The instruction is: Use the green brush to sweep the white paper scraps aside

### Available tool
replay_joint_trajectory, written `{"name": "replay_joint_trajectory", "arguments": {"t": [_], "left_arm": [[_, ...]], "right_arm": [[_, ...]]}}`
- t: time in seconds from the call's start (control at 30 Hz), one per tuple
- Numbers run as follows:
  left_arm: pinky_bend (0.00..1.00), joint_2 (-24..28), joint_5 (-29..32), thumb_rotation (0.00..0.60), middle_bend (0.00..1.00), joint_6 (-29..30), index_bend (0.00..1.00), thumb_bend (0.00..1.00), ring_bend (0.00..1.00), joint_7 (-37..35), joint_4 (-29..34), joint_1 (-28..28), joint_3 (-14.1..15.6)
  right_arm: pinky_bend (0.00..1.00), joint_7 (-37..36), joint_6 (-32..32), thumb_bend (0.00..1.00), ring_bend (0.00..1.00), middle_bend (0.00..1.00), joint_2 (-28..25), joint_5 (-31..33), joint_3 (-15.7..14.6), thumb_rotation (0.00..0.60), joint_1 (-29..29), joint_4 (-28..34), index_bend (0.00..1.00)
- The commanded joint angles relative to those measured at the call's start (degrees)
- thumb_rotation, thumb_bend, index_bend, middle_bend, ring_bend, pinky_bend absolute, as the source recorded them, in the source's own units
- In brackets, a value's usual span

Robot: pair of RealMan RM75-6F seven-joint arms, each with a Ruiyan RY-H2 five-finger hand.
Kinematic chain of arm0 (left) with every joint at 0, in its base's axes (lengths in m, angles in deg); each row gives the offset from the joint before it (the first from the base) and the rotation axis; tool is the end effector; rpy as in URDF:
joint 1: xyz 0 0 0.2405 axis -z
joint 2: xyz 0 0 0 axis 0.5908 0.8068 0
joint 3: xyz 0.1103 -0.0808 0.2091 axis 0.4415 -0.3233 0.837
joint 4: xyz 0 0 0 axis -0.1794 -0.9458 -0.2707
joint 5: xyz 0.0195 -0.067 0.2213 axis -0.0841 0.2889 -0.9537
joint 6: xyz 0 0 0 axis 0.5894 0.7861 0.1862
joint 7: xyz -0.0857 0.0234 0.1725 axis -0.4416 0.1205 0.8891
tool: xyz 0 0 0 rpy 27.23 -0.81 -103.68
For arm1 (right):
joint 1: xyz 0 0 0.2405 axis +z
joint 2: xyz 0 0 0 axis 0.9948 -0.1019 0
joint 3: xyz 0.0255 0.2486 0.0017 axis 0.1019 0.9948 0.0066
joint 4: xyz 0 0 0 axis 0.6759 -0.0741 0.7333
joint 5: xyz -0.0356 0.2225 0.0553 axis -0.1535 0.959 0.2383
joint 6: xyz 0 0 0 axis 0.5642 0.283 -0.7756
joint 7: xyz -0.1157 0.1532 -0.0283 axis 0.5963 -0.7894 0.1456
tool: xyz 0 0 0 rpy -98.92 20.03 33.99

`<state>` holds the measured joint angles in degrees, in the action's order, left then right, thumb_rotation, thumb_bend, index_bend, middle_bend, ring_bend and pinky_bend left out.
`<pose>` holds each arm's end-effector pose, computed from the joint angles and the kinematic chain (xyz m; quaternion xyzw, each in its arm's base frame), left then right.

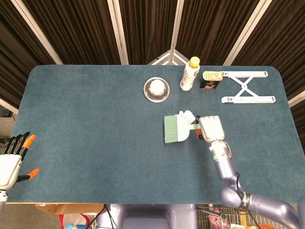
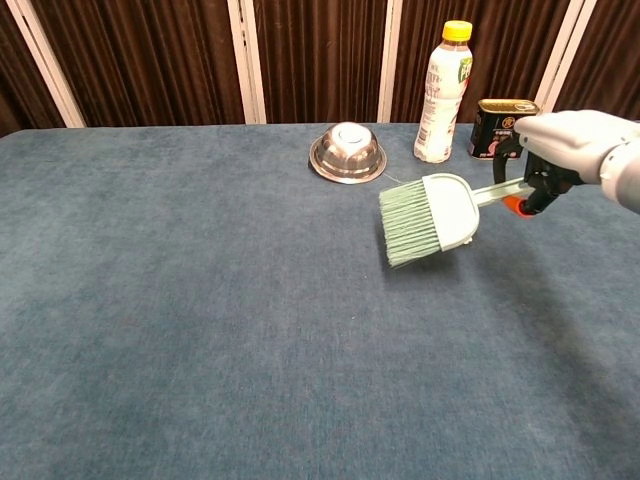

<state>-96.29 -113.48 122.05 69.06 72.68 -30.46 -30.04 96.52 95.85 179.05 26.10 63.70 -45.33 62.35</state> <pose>-0.3063 0.2260 0.1212 -0.6344 -0.3785 -0.3554 0.5726 -0.1760 -0.4186 -0.0162 0.6875 -0.3576 0.3021 0.5552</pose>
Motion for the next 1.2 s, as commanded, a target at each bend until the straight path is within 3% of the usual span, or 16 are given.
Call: {"name": "replay_joint_trajectory", "arguments": {"t": [0.03, 0.4, 0.77, 1.0, 1.2], "left_arm": [[0.02, 0.2, 0.5, 0.600, 0.00, -0.6, 0.00, 0.00, 0.00, -0.3, 0.1, 0.2, 0.0], [0.02, 0.6, 1.1, 0.600, 0.00, -0.7, 0.00, 0.00, 0.00, -0.9, 0.5, 0.3, -0.3], [0.02, 0.9, 1.2, 0.600, 0.00, -0.1, 0.00, 0.00, 0.00, -1.1, 0.6, -0.1, -0.3], [0.02, 0.6, 0.8, 0.600, 0.00, -0.1, 0.00, 0.00, 0.00, -0.7, 0.6, 0.1, -0.2], [0.02, 0.4, 0.5, 0.600, 0.00, -0.6, 0.00, 0.00, 0.00, -0.4, 0.8, 0.5, -0.2]], "right_arm": [[0.95, 1.8, -1.9, 0.56, 1.00, 0.97, 2.0, 2.9, 1.0, 0.600, 2.6, -4.4, 0.84], [0.95, 5.3, -2.4, 0.56, 1.00, 0.97, 1.8, 7.0, 0.3, 0.600, 4.0, -13.4, 0.84], [0.95, 7.4, -0.5, 0.56, 1.00, 0.97, -8.4, 7.4, -0.3, 0.600, 1.7, -15.7, 0.84], [0.95, 5.1, 2.2, 0.56, 1.00, 0.97, -15.9, 5.6, 1.1, 0.600, 0.1, -8.2, 0.85], [0.95, 4.5, 3.9, 0.56, 1.00, 0.97, -18.6, 3.2, 2.4, 0.600, 1.1, 1.5, 0.85]]}}
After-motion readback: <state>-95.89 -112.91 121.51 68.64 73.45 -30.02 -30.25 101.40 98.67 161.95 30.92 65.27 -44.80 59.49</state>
